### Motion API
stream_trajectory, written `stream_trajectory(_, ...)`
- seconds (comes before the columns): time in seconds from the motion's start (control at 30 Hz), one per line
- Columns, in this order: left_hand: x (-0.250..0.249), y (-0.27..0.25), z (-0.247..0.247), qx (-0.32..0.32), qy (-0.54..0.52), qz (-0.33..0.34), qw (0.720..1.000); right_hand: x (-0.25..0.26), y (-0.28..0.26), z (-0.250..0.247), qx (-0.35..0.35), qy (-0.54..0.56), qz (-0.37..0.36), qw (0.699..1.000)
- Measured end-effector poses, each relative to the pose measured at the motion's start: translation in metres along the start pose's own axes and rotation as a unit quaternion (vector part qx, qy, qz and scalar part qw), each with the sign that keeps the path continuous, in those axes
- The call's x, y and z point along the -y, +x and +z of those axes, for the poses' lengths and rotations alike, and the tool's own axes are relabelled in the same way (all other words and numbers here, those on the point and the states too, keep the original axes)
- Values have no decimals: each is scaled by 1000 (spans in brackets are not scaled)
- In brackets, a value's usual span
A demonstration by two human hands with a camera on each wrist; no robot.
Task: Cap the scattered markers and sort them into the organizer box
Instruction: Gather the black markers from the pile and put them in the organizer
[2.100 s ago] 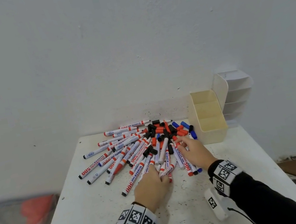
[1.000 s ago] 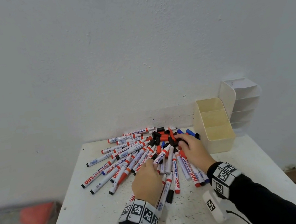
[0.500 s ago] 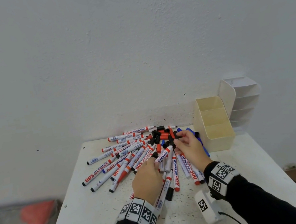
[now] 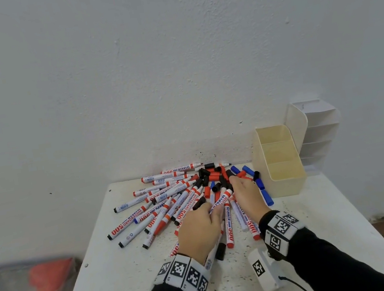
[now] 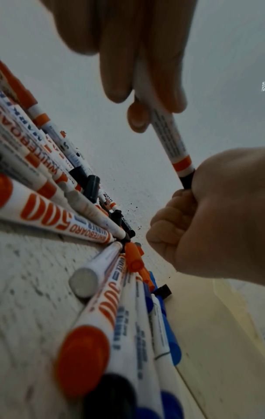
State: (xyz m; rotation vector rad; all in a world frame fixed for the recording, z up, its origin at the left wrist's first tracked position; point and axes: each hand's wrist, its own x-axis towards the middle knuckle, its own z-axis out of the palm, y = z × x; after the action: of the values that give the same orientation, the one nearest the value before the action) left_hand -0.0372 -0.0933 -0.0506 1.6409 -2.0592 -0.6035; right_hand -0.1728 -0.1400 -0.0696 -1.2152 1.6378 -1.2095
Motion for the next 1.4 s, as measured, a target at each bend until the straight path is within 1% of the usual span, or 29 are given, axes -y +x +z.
stream_trajectory(0.1,-3,2,-1,56,-107,-21,992,1,-1,0,8,-4,-3,1000)
stream_trajectory(0.17,-6,1,-1,75,-140,-38,987,2,-2,-2,18,6,-4,1000)
stream_trajectory(0.23,-7,-2,0,71,-152,-47,985,6,-4,-3,40,20,-15,999)
stream_trajectory(0.33,-5,0,1,54,-160,-43,985,22,-6,-8,57,-15,-65,996)
stream_trajectory(0.4,-4,2,-1,62,-121,-35,990,33,-4,-16,45,-36,-108,993)
stream_trajectory(0.43,-3,3,-2,68,-80,-36,994,38,-3,-21,28,-52,-129,990)
stream_trajectory(0.5,-1,3,-2,88,5,-62,994,48,0,-34,-22,-73,-169,983)
stream_trajectory(0.57,-1,0,-3,128,80,-87,985,59,3,-52,-99,-68,-205,971)
stream_trajectory(0.63,-1,-5,-1,163,146,-87,972,68,7,-72,-182,-71,-234,952)
stream_trajectory(0.7,-1,-8,1,183,168,-86,965,70,16,-91,-237,-75,-249,936)
stream_trajectory(0.8,-1,-7,4,198,177,-84,960,65,32,-111,-263,-104,-265,922)
stream_trajectory(0.9,-4,-5,8,208,201,-84,954,64,48,-120,-250,-139,-272,919)
stream_trajectory(0.97,-4,-3,9,207,205,-92,952,64,57,-120,-225,-166,-270,921)
stream_trajectory(1.13,-7,1,7,207,224,-98,947,45,78,-114,-157,-213,-219,939)
stream_trajectory(1.27,-10,1,6,213,241,-91,942,29,86,-110,-130,-274,-186,935)
stream_trajectory(1.4,-12,2,6,222,256,-88,937,18,85,-109,-81,-274,-145,947)
